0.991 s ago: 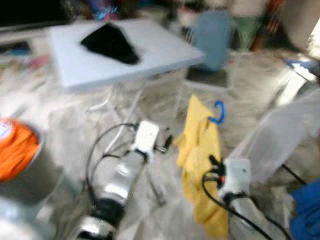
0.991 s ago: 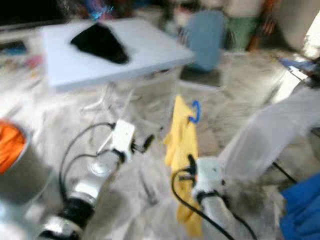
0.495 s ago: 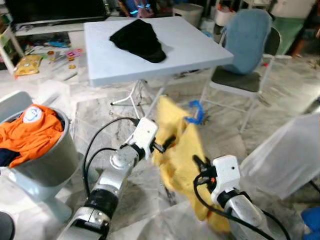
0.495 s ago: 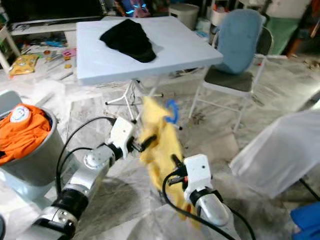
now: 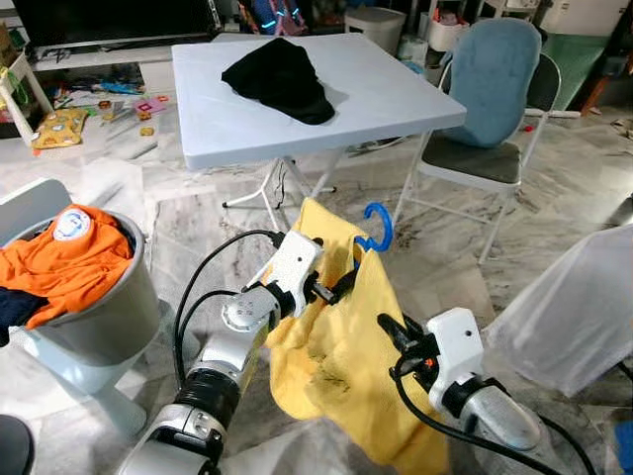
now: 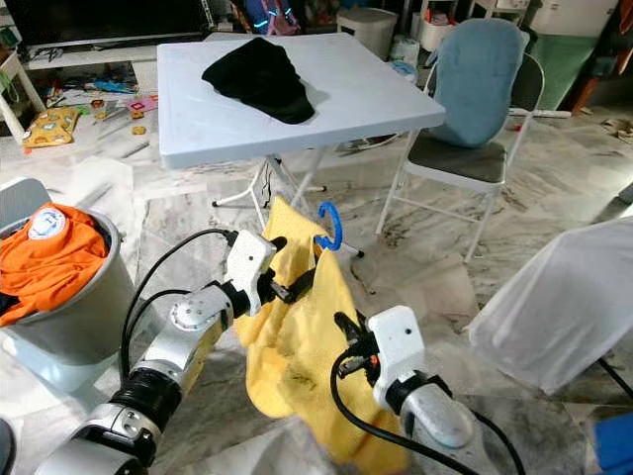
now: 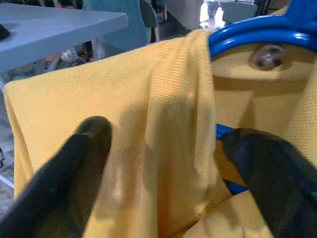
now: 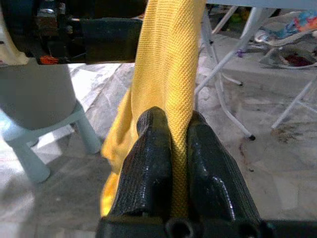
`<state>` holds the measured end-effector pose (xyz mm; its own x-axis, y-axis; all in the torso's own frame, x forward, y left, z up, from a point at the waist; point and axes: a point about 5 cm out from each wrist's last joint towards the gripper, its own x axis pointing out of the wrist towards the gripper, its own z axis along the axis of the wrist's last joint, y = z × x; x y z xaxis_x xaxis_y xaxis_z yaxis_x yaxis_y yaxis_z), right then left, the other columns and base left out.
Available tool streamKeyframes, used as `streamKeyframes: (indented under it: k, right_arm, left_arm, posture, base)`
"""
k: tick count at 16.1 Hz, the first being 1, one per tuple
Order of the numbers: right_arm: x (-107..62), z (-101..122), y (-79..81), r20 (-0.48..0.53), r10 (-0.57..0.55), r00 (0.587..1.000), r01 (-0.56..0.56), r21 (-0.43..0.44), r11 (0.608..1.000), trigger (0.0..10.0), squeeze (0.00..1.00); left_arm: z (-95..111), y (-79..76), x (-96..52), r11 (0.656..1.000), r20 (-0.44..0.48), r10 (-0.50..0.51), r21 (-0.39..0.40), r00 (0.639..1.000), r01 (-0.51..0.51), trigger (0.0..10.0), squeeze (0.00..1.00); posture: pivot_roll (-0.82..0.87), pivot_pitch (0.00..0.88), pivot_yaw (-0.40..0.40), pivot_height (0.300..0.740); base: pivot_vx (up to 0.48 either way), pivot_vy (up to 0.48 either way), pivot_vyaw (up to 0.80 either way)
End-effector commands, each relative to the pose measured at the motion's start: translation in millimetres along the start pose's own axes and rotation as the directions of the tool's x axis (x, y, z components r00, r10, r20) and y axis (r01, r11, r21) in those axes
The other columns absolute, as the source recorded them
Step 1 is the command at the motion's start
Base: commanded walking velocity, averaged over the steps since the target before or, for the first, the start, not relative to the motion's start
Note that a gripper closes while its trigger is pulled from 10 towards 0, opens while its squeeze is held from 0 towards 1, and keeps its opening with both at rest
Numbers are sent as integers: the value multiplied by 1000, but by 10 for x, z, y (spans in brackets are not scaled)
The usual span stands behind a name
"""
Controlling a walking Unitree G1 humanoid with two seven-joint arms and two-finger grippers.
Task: Hang hanger
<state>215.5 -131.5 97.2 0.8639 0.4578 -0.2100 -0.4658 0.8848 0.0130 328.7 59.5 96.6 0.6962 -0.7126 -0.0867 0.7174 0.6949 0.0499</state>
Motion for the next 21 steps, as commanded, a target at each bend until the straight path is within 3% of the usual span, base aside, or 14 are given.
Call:
streamKeyframes:
  k: [1, 4, 11, 17, 21]
  right_arm:
    - [1, 162, 83, 70, 65, 995, -64, -13, 998, 10000, 0]
    - [-27, 187, 58, 65, 83, 994, -83, -12, 997, 10000, 0]
    - [-13, 179, 59, 60, 78, 995, -77, -10, 997, 10000, 0]
    - [1, 177, -46, 53, 20, 998, -17, -47, 999, 10000, 0]
    - [19, 129, -227, 20, -108, 994, 110, -113, 988, 10000, 0]
  left_arm:
    - [55, -19, 54, 999, 11, -32, 12, 999, 32, 0, 0]
    - [26, 30, 45, 999, -9, -10, 37, 1000, 11, 0, 0]
    - [-26, 250, 0, 981, -56, 170, 105, 984, -164, 0, 0]
    - [-6, 345, -7, 968, -56, 231, 117, 971, -223, 0, 0]
    - [-2, 350, -1, 967, -54, 229, 123, 972, -221, 0, 0]
  posture:
    - [-38, 0, -52, 740]
    - [-38, 0, -46, 740]
    - [-40, 0, -47, 740]
    - [-39, 0, -48, 740]
    - [-34, 0, -45, 740]
  base:
    - [0, 0, 0]
    - [0, 0, 0]
    - [0, 0, 0]
    - [0, 0, 0]
    - [0, 0, 0]
